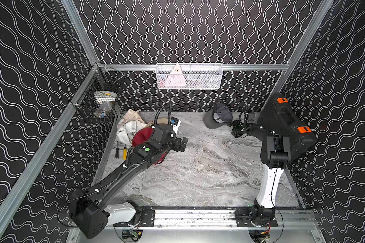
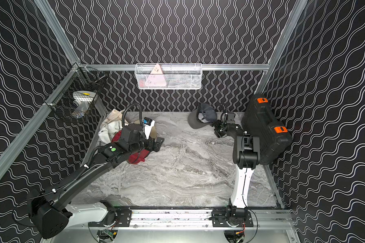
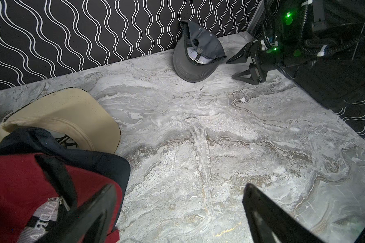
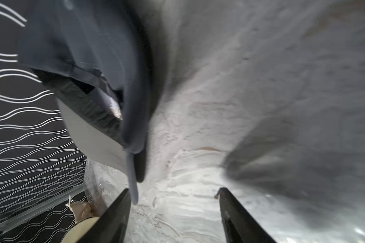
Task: Open the adjustable buckle of the baseball cap
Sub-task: Pick up the baseball cap.
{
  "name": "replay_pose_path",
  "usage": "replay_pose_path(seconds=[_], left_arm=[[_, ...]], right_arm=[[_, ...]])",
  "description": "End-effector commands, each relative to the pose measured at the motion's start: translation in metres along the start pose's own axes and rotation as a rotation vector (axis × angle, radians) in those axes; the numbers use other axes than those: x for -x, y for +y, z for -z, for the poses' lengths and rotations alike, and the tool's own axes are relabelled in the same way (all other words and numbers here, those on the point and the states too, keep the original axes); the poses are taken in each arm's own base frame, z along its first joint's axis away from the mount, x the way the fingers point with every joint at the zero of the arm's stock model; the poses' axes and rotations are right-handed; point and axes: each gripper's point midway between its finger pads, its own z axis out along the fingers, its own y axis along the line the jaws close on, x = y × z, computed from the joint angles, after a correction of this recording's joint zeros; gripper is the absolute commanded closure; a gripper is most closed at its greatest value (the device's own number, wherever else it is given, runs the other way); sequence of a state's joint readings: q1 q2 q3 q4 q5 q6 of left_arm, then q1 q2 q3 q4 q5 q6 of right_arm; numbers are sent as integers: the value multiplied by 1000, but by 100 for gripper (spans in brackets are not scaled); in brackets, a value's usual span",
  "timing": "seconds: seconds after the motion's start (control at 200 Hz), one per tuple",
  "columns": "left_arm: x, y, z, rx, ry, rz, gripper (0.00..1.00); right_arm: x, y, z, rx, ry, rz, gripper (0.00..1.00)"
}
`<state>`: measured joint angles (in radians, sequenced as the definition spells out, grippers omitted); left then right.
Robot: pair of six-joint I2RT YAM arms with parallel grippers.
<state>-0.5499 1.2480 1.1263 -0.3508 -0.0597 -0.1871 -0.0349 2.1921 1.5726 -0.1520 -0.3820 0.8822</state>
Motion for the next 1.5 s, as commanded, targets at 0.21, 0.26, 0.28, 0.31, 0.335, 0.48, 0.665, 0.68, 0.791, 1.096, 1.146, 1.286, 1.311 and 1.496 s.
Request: replay_pose_path(seconds=[0.21,0.26,0.28,0.31,0.335,0.48,0.665,0.68,0.791,1.096,1.146,1.286,1.311,1.496], left_arm=[[9,2,2,13,-34,-3,2],[10,2,1,12,-34,-1,2],[9,2,1,14,-35,-2,2],[8,2,1,14,-31,-3,2],[8,2,0,15,-29,-3,2],[7,4,4,23,-29,-4,2],[7,5,8,30,-34,-6,2],[8,5,9,28,-35,-5,2],[10,-2,11,-8,-37,-3,3],[21,-50,21,-115,-4,-167,3],[28,-54,28,-121,-28,-188,3],[56,-74,63,-191,-115,-199,3],[61,-78,69,-204,-129,-201,4],[75,-101,84,-252,-169,-226,4]], right_arm=[[3,33,-22,21,-19,23,34],[0,32,-33,9,-10,28,37],[-2,32,-38,3,-2,31,38],[-5,32,-45,-4,7,37,40],[-8,32,-50,-12,15,44,42],[-18,27,-64,-58,13,88,47],[-22,41,-26,-28,-30,212,100],[-24,46,-17,-12,-36,229,100],[-57,79,63,101,-49,422,100],[-206,44,221,88,69,949,100],[-217,38,240,59,35,1035,100],[-237,36,284,48,-104,1213,100],[-238,36,290,50,-121,1226,100],[-250,38,308,87,-124,1278,100]])
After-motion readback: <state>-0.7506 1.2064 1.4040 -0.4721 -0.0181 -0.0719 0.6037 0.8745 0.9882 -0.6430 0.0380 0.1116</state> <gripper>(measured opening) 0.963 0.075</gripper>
